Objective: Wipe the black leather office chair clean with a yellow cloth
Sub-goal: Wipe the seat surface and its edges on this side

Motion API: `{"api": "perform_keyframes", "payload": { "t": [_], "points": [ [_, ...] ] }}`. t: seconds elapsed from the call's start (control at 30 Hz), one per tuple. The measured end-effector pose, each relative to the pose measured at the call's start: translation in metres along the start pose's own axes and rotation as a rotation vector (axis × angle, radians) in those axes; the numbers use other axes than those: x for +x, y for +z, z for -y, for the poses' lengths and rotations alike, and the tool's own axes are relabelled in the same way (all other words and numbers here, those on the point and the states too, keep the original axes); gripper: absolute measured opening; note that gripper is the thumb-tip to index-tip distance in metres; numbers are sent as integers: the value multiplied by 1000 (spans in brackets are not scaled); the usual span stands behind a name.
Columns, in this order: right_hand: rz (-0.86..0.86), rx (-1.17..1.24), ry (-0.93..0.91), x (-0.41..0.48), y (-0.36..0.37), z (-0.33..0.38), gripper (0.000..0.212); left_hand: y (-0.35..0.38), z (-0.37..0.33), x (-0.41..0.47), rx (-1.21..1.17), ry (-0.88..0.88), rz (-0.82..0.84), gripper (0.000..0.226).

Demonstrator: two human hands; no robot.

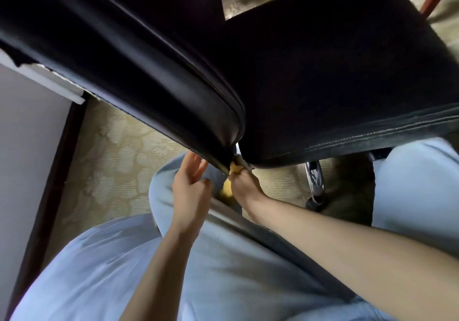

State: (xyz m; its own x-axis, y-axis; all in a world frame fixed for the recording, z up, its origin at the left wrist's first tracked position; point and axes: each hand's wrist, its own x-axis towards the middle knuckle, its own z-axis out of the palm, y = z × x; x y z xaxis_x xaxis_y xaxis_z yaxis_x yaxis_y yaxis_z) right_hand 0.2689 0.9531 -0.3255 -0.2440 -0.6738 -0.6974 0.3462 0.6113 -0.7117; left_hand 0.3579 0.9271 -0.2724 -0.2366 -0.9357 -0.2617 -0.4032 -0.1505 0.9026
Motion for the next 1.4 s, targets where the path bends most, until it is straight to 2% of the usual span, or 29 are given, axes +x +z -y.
{"api": "perform_keyframes", "payload": {
  "t": [0.1,0.2,0.27,0.4,0.5,0.57,0.63,0.67,0.77,0.8,1.03,1.13,1.27,1.4],
  "points": [
    [49,-25,-25,-17,-4,5,28,1,0,2,53,-16,-9,87],
    [129,2,-115,-32,-11,15,11,-1,1,7,78,-4,-42,83],
    [176,-32,-179,-37,-17,21,10,-2,-2,10,89,5,-45,77],
    [266,-127,-253,-39,-26,17,19,-4,-7,16,46,28,-62,46],
    [214,-119,-208,-25,-38,3,22,-2,-14,22,104,25,-82,21],
    [138,-145,-119,-10,-46,-9,24,-3,-16,30,232,53,-51,9],
    [90,-196,-13,5,-51,-20,26,-4,-13,37,377,76,-19,36],
    [94,-203,24,10,-51,-24,21,-6,-12,40,419,97,3,39],
    [98,-176,53,27,-41,-29,16,-12,-9,45,540,201,38,8],
    [98,-162,67,31,-37,-27,16,-14,-7,46,566,220,41,7],
    [66,-15,237,48,-9,-6,36,-20,-5,51,622,119,65,13],
    [76,34,293,53,1,-4,35,-20,-6,51,600,114,73,27],
    [38,15,284,53,9,-1,35,-17,-7,50,576,134,53,30],
    [97,4,254,43,4,3,41,-17,-3,51,590,143,50,29]
  ]
}}
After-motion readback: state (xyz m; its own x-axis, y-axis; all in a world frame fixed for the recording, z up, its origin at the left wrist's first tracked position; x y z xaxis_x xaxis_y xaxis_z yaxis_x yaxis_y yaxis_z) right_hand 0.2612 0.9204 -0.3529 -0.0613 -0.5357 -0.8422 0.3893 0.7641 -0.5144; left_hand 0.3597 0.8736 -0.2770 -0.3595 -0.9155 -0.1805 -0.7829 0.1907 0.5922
